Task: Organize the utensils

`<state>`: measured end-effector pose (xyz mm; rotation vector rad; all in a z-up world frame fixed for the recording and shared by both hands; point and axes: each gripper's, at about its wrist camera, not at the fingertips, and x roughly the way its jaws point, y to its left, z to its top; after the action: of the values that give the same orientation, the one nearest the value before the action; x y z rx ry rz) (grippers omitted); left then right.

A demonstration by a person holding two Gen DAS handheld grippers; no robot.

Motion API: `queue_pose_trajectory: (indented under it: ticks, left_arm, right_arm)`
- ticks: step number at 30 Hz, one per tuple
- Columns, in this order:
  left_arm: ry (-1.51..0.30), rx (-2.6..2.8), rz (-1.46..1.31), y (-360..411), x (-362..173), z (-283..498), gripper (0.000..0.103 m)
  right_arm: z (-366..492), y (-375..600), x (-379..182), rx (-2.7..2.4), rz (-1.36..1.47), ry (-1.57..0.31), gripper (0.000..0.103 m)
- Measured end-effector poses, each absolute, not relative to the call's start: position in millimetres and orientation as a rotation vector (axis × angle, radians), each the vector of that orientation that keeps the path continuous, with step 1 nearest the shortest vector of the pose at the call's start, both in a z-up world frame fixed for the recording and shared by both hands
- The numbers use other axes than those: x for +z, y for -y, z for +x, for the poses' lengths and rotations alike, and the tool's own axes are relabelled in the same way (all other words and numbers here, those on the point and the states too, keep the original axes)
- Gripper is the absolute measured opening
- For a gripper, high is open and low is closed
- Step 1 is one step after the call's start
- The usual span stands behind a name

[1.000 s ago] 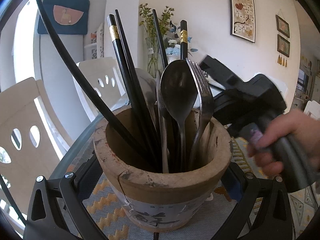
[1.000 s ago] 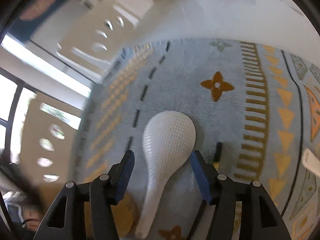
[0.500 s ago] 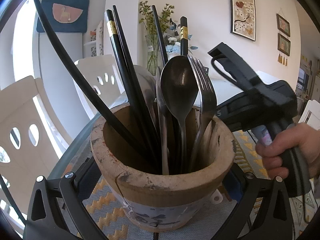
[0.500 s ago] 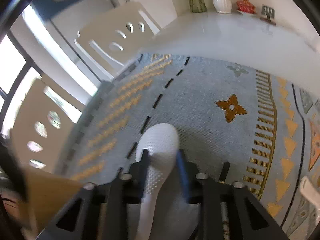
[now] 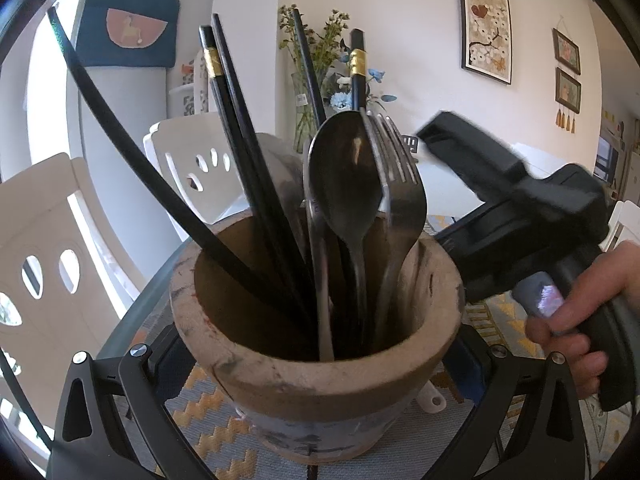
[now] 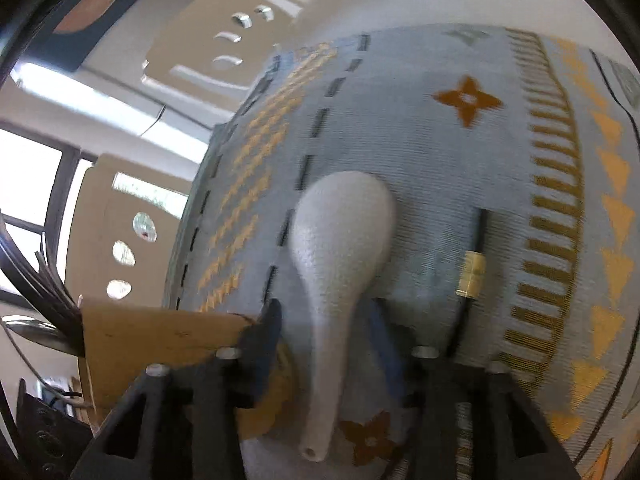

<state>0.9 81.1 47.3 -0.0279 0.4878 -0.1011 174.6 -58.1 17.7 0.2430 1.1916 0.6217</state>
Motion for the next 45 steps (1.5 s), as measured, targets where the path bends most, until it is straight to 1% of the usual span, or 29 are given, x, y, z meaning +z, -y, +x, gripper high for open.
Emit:
queue_pose_trajectory:
  ticks: [1, 3, 8, 13, 17, 19, 22, 26, 29, 35, 36, 38, 39, 40, 41, 45]
  left_arm:
    - [-0.487, -0.101, -0.028, -81.0, 47.4, 0.9, 0.103]
    - [-0.491, -0.103, -0.024, -80.0, 47.1, 1.6, 0.103]
    - [-0.499, -0.128, 0.01, -72.2, 47.2, 1.1, 0.103]
    - [-0.495, -0.125, -0.006, -75.2, 48.3, 1.7, 0.103]
    - [-0.477, -0.126, -0.015, -77.1, 49.5, -1.9, 0.103]
    - [-0.472, -0.127, -0.015, -77.3, 49.6, -2.9, 0.103]
    - [-0.481, -0.127, -0.011, -77.0, 48.1, -2.3, 0.103]
    - [-0.487, -0.127, -0.012, -75.5, 49.1, 0.0, 0.103]
    - [-0.484, -0.128, -0.011, -75.7, 49.5, 0.0, 0.103]
    - [-0.486, -0.129, -0.012, -76.2, 48.6, 0.6, 0.103]
    - [-0.485, -0.131, -0.012, -76.3, 48.8, 0.3, 0.103]
    - [-0.484, -0.134, -0.013, -76.3, 48.8, 0.0, 0.103]
    - [-0.49, -0.135, -0.013, -76.0, 48.3, 0.8, 0.103]
    - [-0.495, -0.135, -0.012, -75.7, 47.9, 1.6, 0.103]
    - [-0.503, -0.136, -0.01, -75.3, 47.3, 3.1, 0.103]
    - [-0.515, -0.138, -0.012, -75.4, 46.9, 5.8, 0.103]
  right_arm:
    - [175.1, 51.9, 19.1, 0.606, 0.193, -1.18, 0.036]
    - [170.7, 36.8, 23.5, 0.573, 0.043, -1.146, 0.028]
    - [164.4, 33.6, 23.8, 0.566, -0.019, -1.111, 0.021]
    - [156.5, 65.5, 24.7, 0.608, 0.089, -1.153, 0.014]
    - [141.7, 90.1, 23.3, 0.625, 0.104, -1.167, 0.012]
    - [131.2, 109.2, 25.7, 0.642, 0.183, -1.167, 0.006]
    - [112.0, 132.0, 33.3, 0.649, 0.247, -1.163, 0.004]
    - [99.4, 135.7, 39.3, 0.666, 0.193, -1.152, 0.004]
    - [108.3, 127.3, 33.8, 0.613, 0.119, -1.168, 0.004]
    - [136.9, 115.1, 30.4, 0.557, 0.073, -1.167, 0.005]
    - [141.7, 120.8, 31.2, 0.543, 0.102, -1.17, 0.007]
    - [146.9, 138.3, 31.1, 0.496, 0.169, -1.165, 0.023]
    - [148.6, 146.7, 29.7, 0.455, 0.191, -1.169, 0.053]
    - [149.1, 154.0, 28.6, 0.413, 0.206, -1.168, 0.066]
    - [149.0, 158.3, 28.3, 0.399, 0.222, -1.159, 0.071]
    - [156.0, 155.4, 21.7, 0.397, 0.24, -1.201, 0.072]
